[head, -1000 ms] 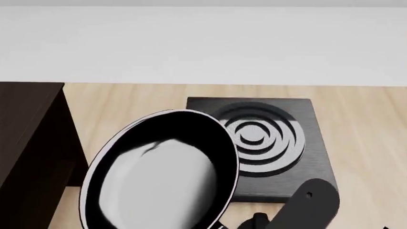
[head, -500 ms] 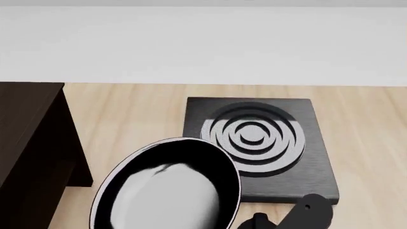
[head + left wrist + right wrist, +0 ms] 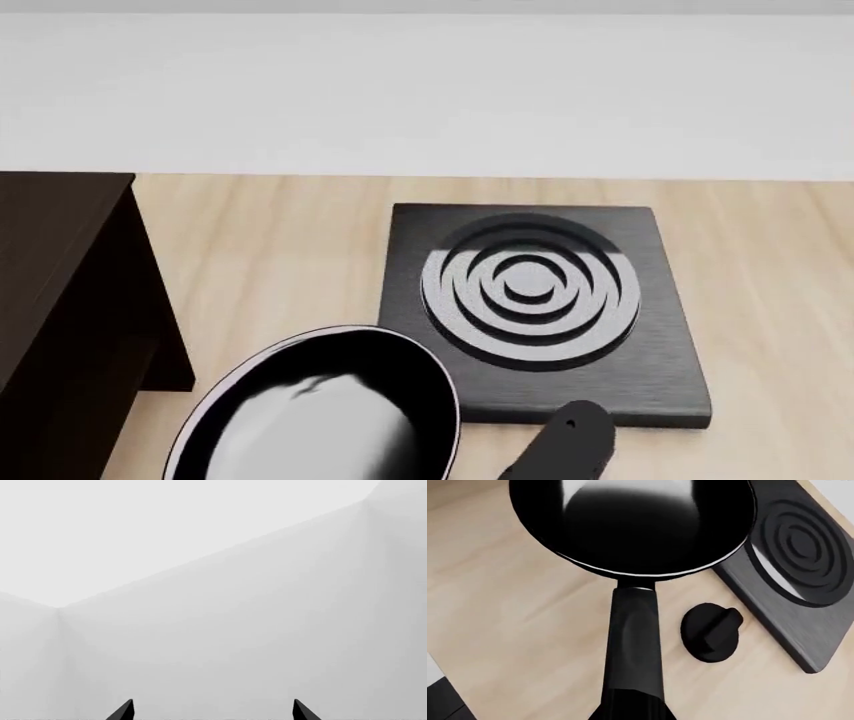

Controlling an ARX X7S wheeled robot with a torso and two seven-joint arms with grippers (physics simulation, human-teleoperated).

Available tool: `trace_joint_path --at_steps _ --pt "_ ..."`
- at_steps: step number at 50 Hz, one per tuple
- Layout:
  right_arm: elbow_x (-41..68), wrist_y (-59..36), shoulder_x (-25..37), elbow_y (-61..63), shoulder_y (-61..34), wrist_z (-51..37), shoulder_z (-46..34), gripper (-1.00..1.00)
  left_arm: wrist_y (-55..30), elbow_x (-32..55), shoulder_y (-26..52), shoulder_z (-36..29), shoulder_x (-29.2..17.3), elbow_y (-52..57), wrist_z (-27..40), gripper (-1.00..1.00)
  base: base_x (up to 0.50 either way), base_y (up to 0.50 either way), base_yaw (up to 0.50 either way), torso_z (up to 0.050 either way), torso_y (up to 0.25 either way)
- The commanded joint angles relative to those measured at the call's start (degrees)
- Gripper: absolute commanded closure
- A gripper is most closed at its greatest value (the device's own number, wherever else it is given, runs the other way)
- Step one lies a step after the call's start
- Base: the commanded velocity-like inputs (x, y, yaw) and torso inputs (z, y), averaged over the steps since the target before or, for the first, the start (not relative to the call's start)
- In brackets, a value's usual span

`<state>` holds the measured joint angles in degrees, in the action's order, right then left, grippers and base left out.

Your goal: Put the frying pan under the cabinet shelf.

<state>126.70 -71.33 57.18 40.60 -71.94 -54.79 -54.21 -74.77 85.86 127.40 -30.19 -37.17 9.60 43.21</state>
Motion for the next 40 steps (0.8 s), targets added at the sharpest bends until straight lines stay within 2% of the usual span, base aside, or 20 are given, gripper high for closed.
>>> trace_joint_path --at_steps 1,17,40 --pt "-4.2 -1.9 -4.5 -3.6 -2.4 -0.2 0.2 1.00 0.2 0.1 -0.8 -0.1 -0.4 0.5 0.2 -1.00 0.00 0.00 0.00 0.000 0.000" --pt "-9.1 -4.2 -7.9 -7.3 -1.4 4.1 -0.4 1.00 0.1 1.1 -1.0 0.1 -1.2 1.0 0.8 -1.00 0.00 0.00 0.00 0.001 0.002" --pt "-16.1 -4.4 -9.6 -9.0 2.9 10.3 -0.1 1.00 0.3 0.8 -0.7 -0.1 -1.3 1.1 0.8 -1.00 0.00 0.00 0.00 0.000 0.001"
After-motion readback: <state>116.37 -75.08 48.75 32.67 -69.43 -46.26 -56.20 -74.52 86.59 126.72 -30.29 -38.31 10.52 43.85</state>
